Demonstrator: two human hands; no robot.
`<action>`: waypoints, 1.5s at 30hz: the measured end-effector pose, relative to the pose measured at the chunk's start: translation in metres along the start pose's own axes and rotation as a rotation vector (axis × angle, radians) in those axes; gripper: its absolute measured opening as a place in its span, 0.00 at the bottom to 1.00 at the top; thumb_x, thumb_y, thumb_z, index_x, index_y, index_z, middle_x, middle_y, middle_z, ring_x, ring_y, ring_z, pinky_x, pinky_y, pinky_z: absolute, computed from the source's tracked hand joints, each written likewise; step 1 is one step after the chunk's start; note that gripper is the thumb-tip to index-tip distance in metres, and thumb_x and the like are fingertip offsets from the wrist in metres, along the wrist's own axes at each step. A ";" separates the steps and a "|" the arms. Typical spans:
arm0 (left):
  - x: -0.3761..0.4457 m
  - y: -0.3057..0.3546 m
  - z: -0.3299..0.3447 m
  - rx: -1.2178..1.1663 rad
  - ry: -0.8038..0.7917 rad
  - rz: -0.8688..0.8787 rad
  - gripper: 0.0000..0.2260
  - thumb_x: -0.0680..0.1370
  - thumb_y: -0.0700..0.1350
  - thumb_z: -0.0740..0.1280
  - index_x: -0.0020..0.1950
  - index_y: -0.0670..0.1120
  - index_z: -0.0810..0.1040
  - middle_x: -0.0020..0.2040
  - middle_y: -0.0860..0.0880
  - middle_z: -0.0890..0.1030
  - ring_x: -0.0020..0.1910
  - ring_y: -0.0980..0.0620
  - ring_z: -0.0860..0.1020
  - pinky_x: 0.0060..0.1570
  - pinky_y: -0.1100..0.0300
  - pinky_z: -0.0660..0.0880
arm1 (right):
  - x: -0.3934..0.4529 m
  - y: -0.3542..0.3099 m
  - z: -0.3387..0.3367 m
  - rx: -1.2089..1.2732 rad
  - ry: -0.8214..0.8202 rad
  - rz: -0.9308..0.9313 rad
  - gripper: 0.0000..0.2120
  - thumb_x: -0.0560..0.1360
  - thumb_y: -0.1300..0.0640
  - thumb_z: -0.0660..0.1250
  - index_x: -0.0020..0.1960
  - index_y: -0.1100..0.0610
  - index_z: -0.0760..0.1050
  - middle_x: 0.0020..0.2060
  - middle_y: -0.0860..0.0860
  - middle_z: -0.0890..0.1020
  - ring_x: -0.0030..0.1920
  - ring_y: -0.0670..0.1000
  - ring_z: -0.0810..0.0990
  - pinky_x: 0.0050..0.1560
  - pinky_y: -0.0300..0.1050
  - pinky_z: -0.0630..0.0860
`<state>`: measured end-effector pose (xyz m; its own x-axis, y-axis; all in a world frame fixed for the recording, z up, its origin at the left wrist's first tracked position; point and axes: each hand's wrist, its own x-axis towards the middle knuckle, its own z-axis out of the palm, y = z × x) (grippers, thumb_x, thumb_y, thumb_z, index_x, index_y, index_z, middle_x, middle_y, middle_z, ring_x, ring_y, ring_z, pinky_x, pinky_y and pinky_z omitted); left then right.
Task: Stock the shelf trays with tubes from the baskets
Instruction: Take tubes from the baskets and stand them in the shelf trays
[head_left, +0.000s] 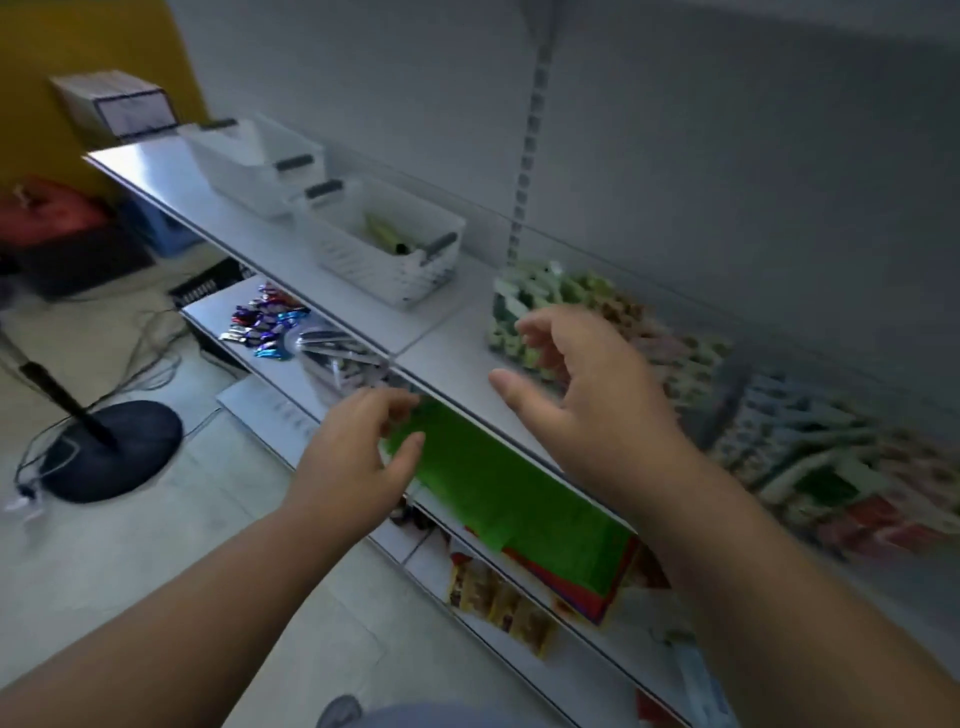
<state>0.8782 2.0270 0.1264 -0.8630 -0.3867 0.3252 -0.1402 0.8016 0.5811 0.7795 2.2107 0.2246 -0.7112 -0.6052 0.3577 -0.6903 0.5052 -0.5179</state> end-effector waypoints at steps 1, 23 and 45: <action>0.007 -0.020 -0.014 0.000 0.003 -0.006 0.13 0.74 0.47 0.70 0.58 0.51 0.76 0.47 0.56 0.76 0.45 0.57 0.74 0.46 0.59 0.73 | 0.014 -0.014 0.018 0.011 -0.003 0.003 0.18 0.74 0.44 0.67 0.61 0.50 0.72 0.48 0.42 0.72 0.47 0.40 0.71 0.48 0.37 0.70; 0.260 -0.194 -0.090 -0.109 -0.038 0.097 0.13 0.76 0.49 0.68 0.60 0.52 0.76 0.50 0.57 0.76 0.48 0.59 0.73 0.52 0.58 0.74 | 0.339 -0.004 0.180 -0.179 -0.180 0.202 0.13 0.75 0.50 0.69 0.57 0.55 0.74 0.47 0.48 0.77 0.48 0.50 0.77 0.44 0.40 0.68; 0.442 -0.249 -0.071 -0.199 -0.492 0.638 0.09 0.75 0.49 0.69 0.55 0.56 0.77 0.47 0.61 0.75 0.43 0.64 0.74 0.38 0.75 0.67 | 0.361 -0.056 0.201 -0.264 0.129 0.607 0.13 0.71 0.56 0.70 0.54 0.51 0.75 0.45 0.48 0.74 0.42 0.47 0.74 0.40 0.42 0.71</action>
<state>0.5662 1.6240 0.1787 -0.8679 0.3953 0.3007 0.4966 0.6858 0.5320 0.5884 1.8400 0.2263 -0.9821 -0.0966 0.1616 -0.1609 0.8760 -0.4546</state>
